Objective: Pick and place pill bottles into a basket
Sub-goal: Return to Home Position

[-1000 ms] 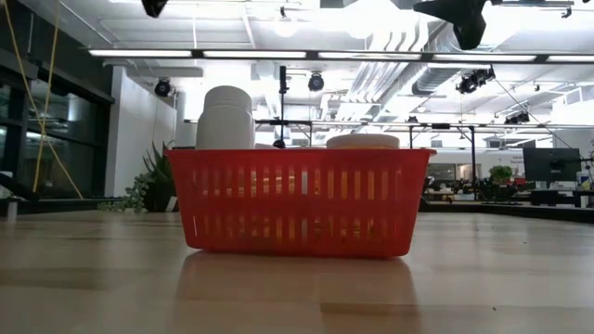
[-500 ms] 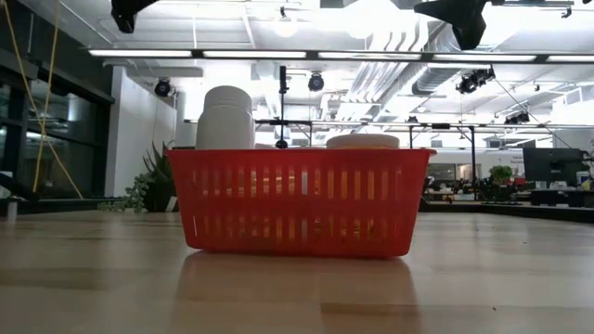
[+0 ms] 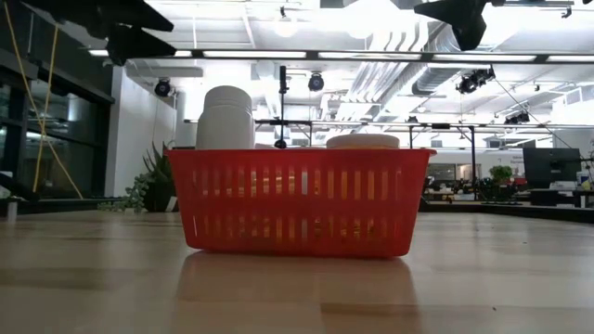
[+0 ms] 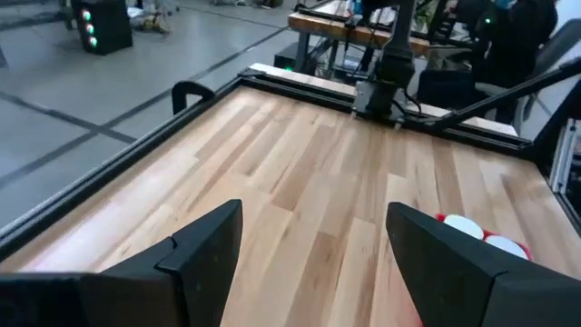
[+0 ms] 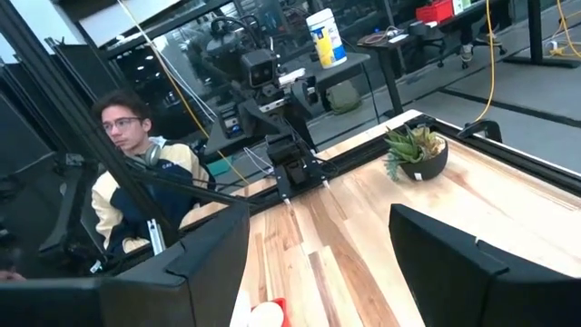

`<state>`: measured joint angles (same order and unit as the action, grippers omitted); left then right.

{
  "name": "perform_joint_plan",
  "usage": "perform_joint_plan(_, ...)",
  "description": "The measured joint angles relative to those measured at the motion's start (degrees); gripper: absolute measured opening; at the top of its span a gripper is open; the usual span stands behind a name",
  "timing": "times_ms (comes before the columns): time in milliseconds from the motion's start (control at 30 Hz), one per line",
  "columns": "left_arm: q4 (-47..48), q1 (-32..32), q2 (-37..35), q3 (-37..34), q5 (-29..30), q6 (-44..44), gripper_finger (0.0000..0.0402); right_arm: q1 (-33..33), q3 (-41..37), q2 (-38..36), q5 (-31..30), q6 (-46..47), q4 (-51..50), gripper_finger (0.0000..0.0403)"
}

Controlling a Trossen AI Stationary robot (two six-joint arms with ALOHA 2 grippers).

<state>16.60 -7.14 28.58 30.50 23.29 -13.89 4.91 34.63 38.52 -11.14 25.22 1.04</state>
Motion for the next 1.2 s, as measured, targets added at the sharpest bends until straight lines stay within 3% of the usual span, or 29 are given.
perform_joint_plan(167,-9.19,0.0,0.24,-2.29,-4.73,7.82,0.0308,0.0,0.0,0.0,0.04,-2.57,-0.04,0.0256)
perform_joint_plan(333,-20.09,0.0,-2.85,-8.42,-4.2,9.31,0.0308,0.0,0.02,0.0,0.04,-1.53,0.04,0.0256)
perform_joint_plan(567,-19.74,0.0,-9.11,-12.47,-4.76,8.09,0.0308,0.0,0.02,0.0,1.1,0.25,0.04,0.0256)
perform_joint_plan(867,-17.63,0.0,-22.13,-15.26,-4.24,9.22,0.0308,0.02,0.02,0.02,3.3,0.58,0.04,0.0256)
perform_joint_plan(1200,-16.46,0.0,-25.56,-16.43,-7.21,11.5,0.0308,0.02,0.02,0.0,3.42,0.32,0.0,0.0256)
